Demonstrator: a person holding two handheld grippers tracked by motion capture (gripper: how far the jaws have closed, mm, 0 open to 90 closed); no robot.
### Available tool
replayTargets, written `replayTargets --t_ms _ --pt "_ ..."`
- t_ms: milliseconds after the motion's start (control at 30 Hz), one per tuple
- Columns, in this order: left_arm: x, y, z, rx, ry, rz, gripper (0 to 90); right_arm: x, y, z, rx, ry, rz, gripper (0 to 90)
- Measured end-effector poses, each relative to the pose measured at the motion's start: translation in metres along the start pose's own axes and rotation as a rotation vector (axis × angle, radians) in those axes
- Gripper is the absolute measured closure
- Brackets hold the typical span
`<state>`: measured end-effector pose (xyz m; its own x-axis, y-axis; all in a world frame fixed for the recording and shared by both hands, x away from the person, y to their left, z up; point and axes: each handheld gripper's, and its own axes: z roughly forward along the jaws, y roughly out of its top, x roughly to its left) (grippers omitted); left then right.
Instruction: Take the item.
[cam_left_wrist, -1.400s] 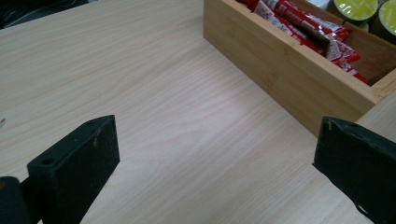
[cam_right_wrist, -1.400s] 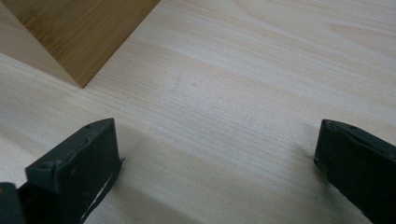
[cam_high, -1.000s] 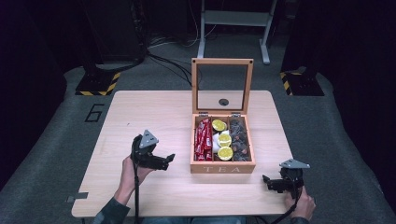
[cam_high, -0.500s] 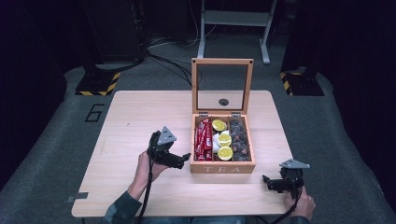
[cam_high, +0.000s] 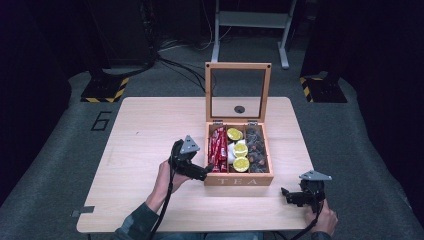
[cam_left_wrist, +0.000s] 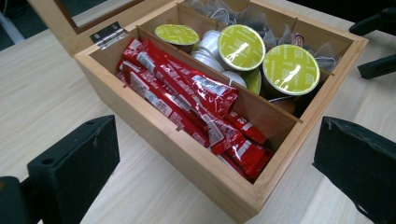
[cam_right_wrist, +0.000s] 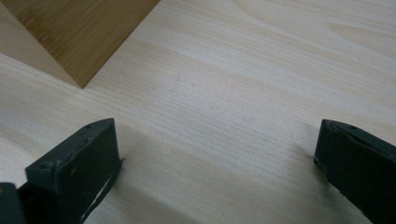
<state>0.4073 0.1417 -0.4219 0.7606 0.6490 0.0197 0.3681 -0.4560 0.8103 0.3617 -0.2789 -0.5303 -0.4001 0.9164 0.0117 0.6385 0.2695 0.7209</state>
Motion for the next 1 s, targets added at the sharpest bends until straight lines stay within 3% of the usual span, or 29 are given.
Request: replayTargets --t_ms 200,333,533,1000 --pt "-0.009 0.006 0.01 -0.011 -0.032 -0.004 0.1 -0.001 0.0 0.0 0.002 0.002 -0.005 0.0" --pt "-0.014 0.012 0.016 -0.009 -0.048 0.019 0.1 0.0 0.0 0.0 -0.005 -0.001 -0.005 0.0" --pt "-0.019 0.017 0.029 -0.005 -0.048 0.03 0.1 -0.001 0.0 0.0 0.0 0.001 -0.012 0.0" --pt "-0.033 0.024 0.061 0.056 -0.063 0.059 0.1 0.0 0.0 0.0 -0.005 -0.002 -0.005 0.0"
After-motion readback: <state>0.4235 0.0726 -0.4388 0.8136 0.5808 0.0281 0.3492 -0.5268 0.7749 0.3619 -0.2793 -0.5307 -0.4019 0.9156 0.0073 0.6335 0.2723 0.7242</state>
